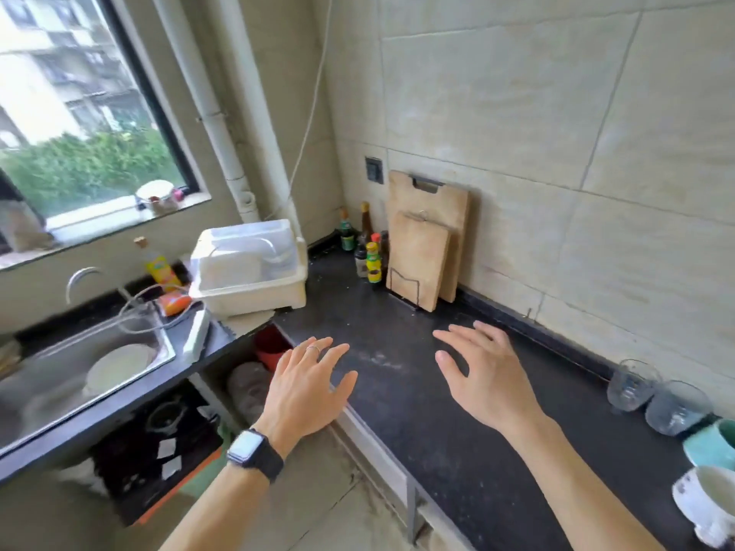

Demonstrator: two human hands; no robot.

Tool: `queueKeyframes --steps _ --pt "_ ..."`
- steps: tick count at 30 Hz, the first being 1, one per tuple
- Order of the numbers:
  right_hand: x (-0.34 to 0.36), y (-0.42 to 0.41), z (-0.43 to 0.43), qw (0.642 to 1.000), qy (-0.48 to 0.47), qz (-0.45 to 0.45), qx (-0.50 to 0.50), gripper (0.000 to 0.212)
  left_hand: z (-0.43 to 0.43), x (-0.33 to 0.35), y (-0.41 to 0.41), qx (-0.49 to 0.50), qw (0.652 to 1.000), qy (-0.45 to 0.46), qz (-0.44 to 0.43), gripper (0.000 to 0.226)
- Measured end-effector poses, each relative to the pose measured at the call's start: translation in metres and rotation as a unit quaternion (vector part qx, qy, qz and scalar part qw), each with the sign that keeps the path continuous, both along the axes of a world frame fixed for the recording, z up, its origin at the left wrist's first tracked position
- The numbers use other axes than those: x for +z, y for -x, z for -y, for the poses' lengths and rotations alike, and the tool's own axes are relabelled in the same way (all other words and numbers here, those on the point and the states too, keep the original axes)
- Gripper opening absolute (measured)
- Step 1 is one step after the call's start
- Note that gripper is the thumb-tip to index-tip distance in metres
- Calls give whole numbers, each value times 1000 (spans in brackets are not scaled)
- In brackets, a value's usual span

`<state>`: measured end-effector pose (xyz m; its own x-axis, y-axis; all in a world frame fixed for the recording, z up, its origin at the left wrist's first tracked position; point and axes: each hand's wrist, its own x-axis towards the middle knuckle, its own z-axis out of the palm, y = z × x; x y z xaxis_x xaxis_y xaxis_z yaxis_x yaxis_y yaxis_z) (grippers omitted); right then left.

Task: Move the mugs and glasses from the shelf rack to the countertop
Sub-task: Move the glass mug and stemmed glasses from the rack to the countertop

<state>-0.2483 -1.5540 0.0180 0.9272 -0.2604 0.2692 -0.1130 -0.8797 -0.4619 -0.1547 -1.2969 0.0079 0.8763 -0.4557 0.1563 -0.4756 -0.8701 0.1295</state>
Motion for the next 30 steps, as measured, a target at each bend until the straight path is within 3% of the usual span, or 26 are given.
queueKeyframes --steps 7,16,24,30 --pt "53 -55 -191 973 14 56 224 39 -207 52 45 205 976 26 74 54" --pt "93 -72 -467 898 40 90 429 41 -464 93 133 409 904 14 126 51" --pt "116 -84 -704 854 50 96 509 45 -679 126 168 485 864 5 133 50" --pt "138 -97 -832 845 42 113 521 44 -803 154 163 511 851 7 117 52"
